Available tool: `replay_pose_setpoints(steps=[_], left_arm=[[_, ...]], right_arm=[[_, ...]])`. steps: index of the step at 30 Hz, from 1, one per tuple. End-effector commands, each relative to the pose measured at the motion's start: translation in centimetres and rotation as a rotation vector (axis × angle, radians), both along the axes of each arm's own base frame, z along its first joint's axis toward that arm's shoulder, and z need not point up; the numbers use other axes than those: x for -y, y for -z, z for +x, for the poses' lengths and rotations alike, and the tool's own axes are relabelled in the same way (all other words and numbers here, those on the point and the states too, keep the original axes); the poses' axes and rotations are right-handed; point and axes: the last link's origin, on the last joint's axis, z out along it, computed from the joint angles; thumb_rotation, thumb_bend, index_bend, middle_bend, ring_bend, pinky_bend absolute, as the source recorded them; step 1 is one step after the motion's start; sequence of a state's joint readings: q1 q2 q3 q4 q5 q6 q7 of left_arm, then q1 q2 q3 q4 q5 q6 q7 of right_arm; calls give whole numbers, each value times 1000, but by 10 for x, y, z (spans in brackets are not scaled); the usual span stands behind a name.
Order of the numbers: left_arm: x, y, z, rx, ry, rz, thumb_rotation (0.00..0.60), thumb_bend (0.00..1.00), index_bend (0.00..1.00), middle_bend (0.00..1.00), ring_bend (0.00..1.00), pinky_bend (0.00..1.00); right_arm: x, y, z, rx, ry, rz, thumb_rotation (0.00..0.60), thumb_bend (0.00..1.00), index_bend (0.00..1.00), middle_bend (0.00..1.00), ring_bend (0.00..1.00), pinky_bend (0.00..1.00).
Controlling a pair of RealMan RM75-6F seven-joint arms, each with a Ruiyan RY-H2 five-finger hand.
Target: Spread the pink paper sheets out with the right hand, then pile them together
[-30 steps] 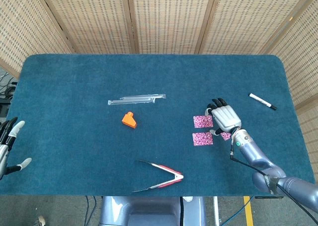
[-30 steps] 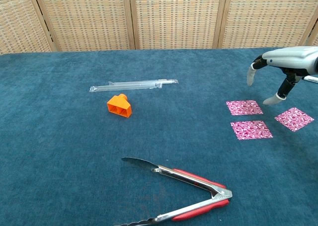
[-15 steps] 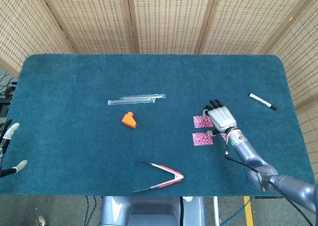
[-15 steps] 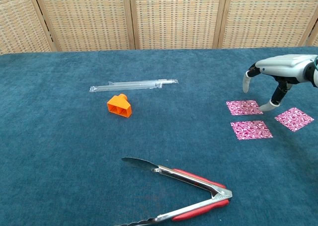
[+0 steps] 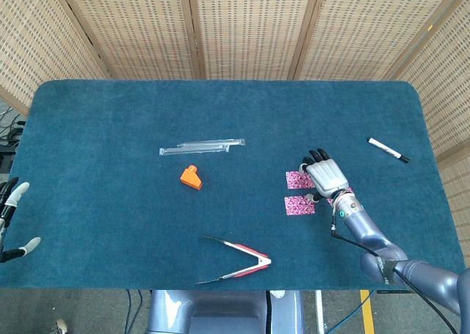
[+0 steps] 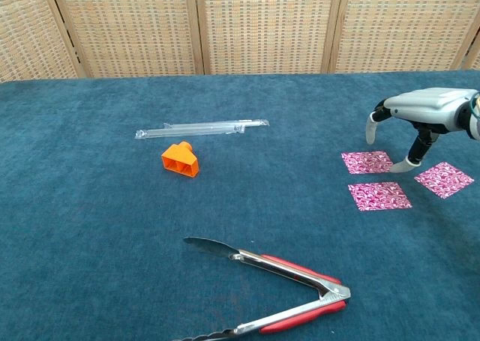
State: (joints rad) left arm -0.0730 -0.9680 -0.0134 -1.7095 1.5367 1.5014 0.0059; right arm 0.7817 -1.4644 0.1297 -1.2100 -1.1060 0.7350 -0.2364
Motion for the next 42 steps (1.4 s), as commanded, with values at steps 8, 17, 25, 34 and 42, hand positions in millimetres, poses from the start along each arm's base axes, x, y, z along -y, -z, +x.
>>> replay_pose_setpoints(steps=[8,17,25,34,42], left_arm=[[1,-1,-2,-3,-9,3,600,17,0,0,0,0],[2,-2,-5,-2,-21,6,600,16,0,0,0,0],[2,-1,-8,0,-28,3,600,16,0,0,0,0],[1,1,-8,1,-26,-2,600,16,0,0,0,0],[1,1,-7,0,-25,-1,600,16,0,0,0,0]], right_arm=[[17,8,-4,4,40,-34,600,260,336,210,0,0],[24,16,-7,-13,59,-44,600,260,342,210,0,0],[26,21,-12,-35,69,-46,600,260,343,210,0,0],[25,23,-15,-47,70,-46,600,260,343,210,0,0],[22,26,-17,-45,73,-39,600,260,343,210,0,0]])
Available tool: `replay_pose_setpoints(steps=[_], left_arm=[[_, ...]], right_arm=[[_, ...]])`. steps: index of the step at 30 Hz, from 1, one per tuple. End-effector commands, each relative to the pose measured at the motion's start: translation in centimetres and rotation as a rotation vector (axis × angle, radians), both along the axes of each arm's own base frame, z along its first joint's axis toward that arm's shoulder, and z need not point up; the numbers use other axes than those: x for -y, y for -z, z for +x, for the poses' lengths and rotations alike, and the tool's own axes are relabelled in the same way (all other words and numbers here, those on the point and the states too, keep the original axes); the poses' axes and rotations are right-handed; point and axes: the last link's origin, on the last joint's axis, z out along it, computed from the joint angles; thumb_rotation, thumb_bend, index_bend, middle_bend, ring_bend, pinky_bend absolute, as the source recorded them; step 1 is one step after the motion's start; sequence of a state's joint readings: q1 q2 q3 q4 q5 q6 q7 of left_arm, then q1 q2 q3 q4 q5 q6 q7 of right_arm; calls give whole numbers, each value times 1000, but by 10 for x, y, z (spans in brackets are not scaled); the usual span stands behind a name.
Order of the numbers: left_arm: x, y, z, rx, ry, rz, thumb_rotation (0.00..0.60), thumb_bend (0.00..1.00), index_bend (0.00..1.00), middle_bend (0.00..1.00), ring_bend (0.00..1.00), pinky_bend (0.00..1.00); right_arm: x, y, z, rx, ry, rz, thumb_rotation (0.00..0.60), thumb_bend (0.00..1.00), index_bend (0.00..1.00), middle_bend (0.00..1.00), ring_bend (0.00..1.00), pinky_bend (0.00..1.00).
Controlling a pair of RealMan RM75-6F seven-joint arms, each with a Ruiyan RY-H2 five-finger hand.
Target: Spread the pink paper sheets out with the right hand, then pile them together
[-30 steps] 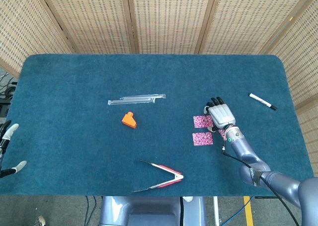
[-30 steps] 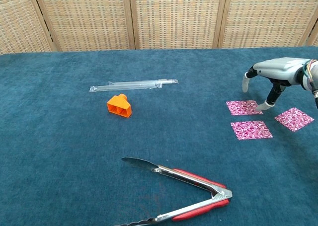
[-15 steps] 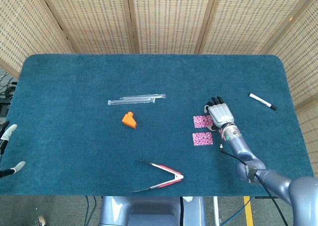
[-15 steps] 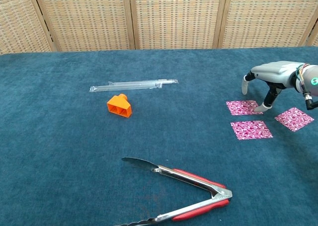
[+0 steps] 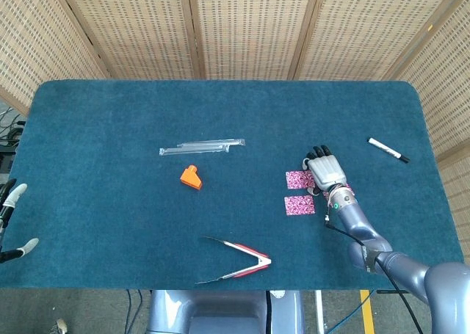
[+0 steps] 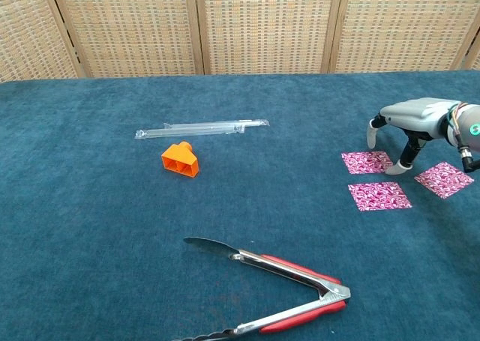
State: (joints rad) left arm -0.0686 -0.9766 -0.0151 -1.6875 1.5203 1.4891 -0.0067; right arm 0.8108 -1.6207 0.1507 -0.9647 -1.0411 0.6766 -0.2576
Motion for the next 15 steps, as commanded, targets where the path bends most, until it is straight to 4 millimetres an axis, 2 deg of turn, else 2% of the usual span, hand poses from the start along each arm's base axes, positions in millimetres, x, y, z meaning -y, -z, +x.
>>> replay_pose_setpoints(steps=[1,15], left_arm=[[0,0,0,0,0,0,600,16,0,0,0,0],[1,0,-2,1,-4,-1,600,16,0,0,0,0]], right_arm=[[0,0,0,1,0,1,600,260,343,210,0,0],[0,3,-3,-6,11,-1,600,260,343,210,0,0]])
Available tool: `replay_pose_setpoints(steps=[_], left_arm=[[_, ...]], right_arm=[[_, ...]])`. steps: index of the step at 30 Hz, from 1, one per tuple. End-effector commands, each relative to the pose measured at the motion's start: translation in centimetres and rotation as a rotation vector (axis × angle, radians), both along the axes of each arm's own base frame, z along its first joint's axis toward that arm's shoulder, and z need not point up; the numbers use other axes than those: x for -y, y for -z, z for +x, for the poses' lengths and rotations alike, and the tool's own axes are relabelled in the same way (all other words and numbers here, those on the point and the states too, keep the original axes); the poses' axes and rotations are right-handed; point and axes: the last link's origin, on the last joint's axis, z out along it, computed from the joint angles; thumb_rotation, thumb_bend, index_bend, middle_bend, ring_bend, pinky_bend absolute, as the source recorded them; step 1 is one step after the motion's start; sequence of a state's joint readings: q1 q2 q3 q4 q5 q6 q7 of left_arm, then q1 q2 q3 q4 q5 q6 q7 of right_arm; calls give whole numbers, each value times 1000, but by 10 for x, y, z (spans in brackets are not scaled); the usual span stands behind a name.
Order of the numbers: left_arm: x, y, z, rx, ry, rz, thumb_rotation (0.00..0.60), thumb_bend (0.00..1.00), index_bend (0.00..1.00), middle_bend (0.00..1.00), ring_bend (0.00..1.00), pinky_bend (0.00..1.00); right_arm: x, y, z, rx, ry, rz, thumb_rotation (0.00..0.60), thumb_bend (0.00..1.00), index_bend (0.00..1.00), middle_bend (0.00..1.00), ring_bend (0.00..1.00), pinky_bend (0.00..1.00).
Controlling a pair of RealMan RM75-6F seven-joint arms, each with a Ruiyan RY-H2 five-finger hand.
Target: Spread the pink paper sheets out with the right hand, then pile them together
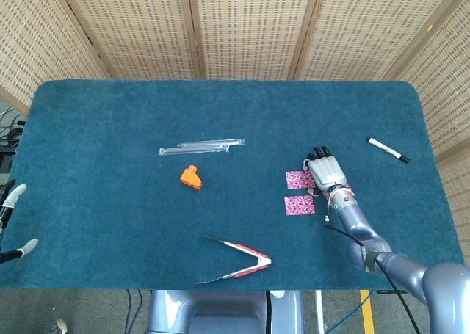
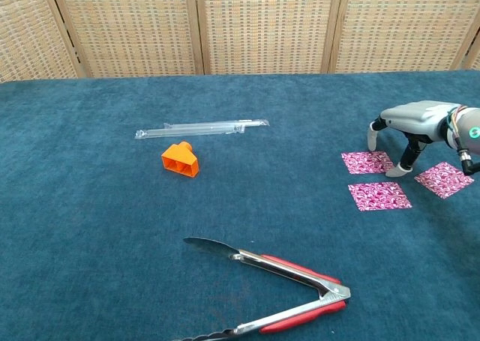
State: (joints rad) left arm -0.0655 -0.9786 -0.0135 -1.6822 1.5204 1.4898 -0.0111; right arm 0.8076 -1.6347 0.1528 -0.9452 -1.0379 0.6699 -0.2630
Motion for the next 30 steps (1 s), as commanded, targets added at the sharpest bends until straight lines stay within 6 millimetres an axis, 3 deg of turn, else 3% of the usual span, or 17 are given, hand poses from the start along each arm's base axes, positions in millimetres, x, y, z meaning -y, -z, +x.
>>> replay_pose_setpoints(steps=[1,16,30], left_arm=[[0,0,0,0,0,0,600,16,0,0,0,0],[-1,1,-2,0,-6,-4,600,16,0,0,0,0],[-1,2,-3,0,-7,-6,600,16,0,0,0,0]], right_arm=[[0,0,0,1,4,-1,600,260,343,210,0,0],[2,4,-2,-10,12,-1,600,260,349,210,0,0],[1,4,-2,-4,5,-3,600,260,454,226,0,0]])
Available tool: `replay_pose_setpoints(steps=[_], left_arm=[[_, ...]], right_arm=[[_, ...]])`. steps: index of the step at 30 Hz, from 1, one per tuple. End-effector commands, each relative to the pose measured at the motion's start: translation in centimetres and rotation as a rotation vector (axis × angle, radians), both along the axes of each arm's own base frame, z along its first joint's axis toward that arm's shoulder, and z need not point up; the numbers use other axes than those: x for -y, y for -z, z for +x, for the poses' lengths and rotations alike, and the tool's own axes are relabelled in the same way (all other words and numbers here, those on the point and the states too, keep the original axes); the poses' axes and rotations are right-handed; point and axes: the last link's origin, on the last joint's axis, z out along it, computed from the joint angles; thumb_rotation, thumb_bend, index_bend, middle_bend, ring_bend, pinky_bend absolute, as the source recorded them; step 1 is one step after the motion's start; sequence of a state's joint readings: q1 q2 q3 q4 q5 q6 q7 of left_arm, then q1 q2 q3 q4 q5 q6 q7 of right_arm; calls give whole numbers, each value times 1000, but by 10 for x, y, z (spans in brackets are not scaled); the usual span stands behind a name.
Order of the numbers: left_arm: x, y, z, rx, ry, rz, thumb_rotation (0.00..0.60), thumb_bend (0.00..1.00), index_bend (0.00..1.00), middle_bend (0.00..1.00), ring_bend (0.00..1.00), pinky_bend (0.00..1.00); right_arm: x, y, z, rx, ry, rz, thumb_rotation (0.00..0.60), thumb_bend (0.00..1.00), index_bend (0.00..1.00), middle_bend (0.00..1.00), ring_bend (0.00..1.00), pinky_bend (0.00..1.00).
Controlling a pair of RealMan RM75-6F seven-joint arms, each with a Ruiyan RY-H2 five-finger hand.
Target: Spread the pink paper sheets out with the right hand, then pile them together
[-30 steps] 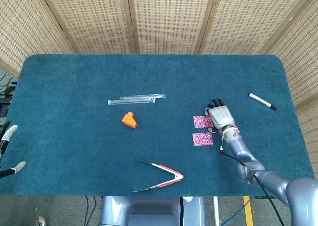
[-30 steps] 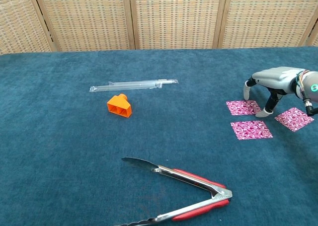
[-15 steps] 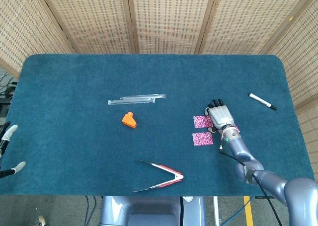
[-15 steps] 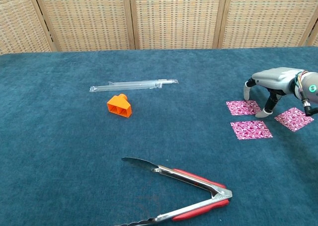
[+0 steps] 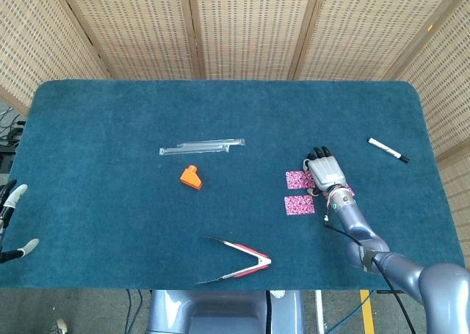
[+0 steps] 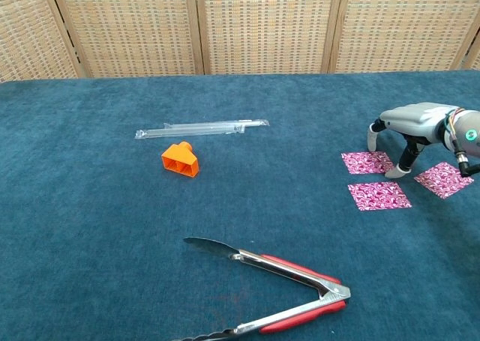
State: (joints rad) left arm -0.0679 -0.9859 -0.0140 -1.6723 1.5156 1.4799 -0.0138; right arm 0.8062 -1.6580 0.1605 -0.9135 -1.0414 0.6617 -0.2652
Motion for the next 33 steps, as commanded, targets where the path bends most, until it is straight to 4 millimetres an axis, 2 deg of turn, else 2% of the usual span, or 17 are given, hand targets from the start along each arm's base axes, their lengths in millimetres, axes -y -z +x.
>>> replay_pose_setpoints(steps=[1,6,10,19,27,33], left_arm=[[0,0,0,-1,0,-1,600,16,0,0,0,0],[0,0,0,0,0,0,600,16,0,0,0,0],[0,1,-1,-1,-4,-3,600,16,0,0,0,0],[-1,1,-1,0,-1,-5,600,16,0,0,0,0],[-2,1,1,1,4,-3,600,16,0,0,0,0],[-1,0,0,0,-1,3,600,16,0,0,0,0]], right_arm=[[0,0,1,3,-3,-1,600,260,456,228,0,0],[0,-1,2,5,-6,-1,600,262,469,234,0,0],[1,-1,2,5,-5,-1,600,311,470,234,0,0],[1,-4,4,5,-8,-2,600,311,472,234,0,0],[-1,-18,14,13,-53,-2,600,311,472,234,0,0],[-9,-30,14,-18,-105,30,600,311,472,234,0,0]])
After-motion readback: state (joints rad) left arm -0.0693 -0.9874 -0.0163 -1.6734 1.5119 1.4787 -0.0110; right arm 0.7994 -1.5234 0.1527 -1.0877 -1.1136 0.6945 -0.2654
